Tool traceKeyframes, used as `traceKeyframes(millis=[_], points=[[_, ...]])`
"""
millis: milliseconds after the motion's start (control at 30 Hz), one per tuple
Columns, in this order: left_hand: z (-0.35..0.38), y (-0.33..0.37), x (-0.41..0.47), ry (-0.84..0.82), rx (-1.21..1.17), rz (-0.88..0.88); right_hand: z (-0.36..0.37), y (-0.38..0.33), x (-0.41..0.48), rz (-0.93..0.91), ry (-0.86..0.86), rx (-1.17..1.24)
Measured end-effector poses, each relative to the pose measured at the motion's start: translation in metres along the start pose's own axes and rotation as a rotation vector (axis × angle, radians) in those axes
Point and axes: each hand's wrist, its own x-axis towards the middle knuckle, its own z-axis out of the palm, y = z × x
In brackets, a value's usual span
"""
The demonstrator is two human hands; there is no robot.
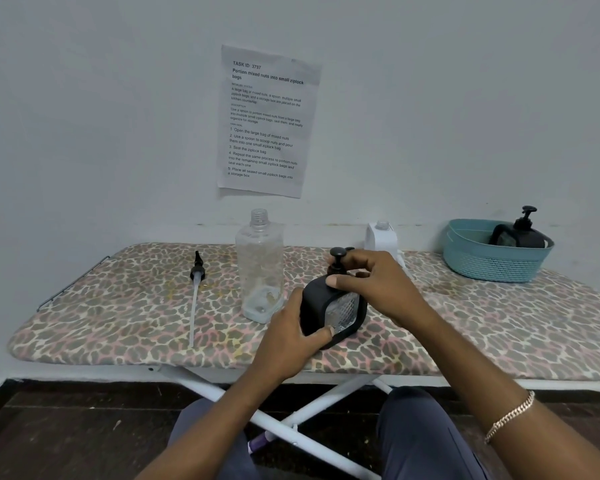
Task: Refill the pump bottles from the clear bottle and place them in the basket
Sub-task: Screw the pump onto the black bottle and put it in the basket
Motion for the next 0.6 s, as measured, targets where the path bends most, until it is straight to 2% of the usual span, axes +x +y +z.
traceKeyframes(millis=[167,233,367,433,600], points=[[0.001,0.000,0.000,-0.005,0.005,0.002,0.013,0.001,-0.003,-0.015,0.101,-0.120],[0.000,0.000,0.000,0.001,0.008,0.006,0.010,0.001,-0.002,-0.008,0.064,-0.111],[0.001,-0.002,0.001,0.001,0.017,0.007,-0.004,-0.002,0.000,-0.008,-0.119,0.000],[0.001,-0.002,0.001,0.004,0.018,0.008,-0.008,-0.003,0.000,-0.027,-0.140,0.033],[0.001,-0.003,0.001,0.009,0.017,0.010,0.005,0.002,0.000,-0.017,0.031,-0.036]])
